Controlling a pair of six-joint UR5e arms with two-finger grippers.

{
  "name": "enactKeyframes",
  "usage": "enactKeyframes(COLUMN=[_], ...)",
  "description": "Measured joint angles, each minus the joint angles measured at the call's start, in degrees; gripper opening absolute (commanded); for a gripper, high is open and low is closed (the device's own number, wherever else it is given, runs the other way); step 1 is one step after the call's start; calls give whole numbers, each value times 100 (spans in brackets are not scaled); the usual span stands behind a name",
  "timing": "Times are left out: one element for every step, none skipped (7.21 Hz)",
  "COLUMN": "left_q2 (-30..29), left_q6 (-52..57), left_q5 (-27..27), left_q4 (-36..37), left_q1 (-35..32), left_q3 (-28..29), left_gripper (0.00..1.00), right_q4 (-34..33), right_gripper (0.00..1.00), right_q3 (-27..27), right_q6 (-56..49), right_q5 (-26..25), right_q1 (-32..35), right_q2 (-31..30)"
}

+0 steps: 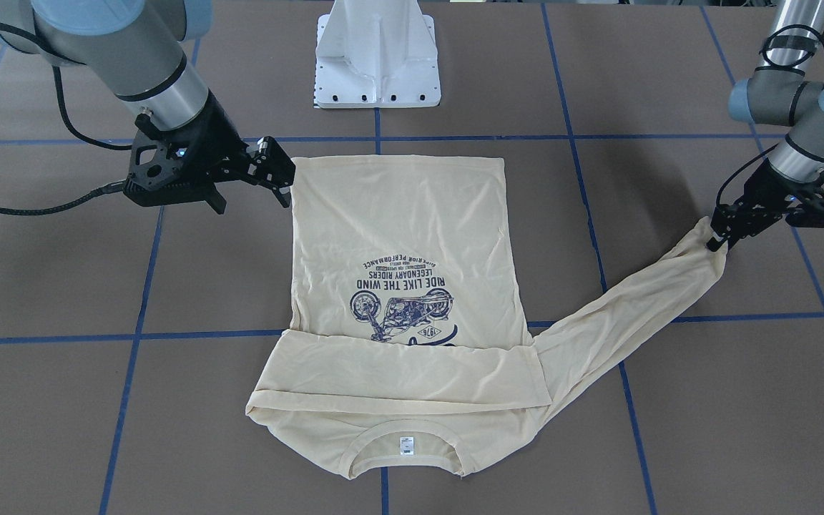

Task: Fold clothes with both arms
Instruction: 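Lower the left gripper to the other sleeve cuff and grasp it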

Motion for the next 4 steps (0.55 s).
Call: enactKeyframes(left_q2=[3, 6, 7, 10], left_q6=[0, 0, -2, -5], left_q5=[-8, -16, -31, -110], left_q4=[7, 17, 30, 38], left_q1=[-6, -8, -12, -19], left_q3=[-46, -100, -168, -251], left_gripper=[0, 0, 0, 0], right_q4=[0, 0, 0, 0], right_gripper=[99, 99, 99, 99], right_q3=[0, 0, 0, 0], right_q6=[0, 0, -2, -4], right_q5=[2, 2, 5, 26], right_q1=[3, 4, 12, 22], right_q2=[-3, -8, -11, -21])
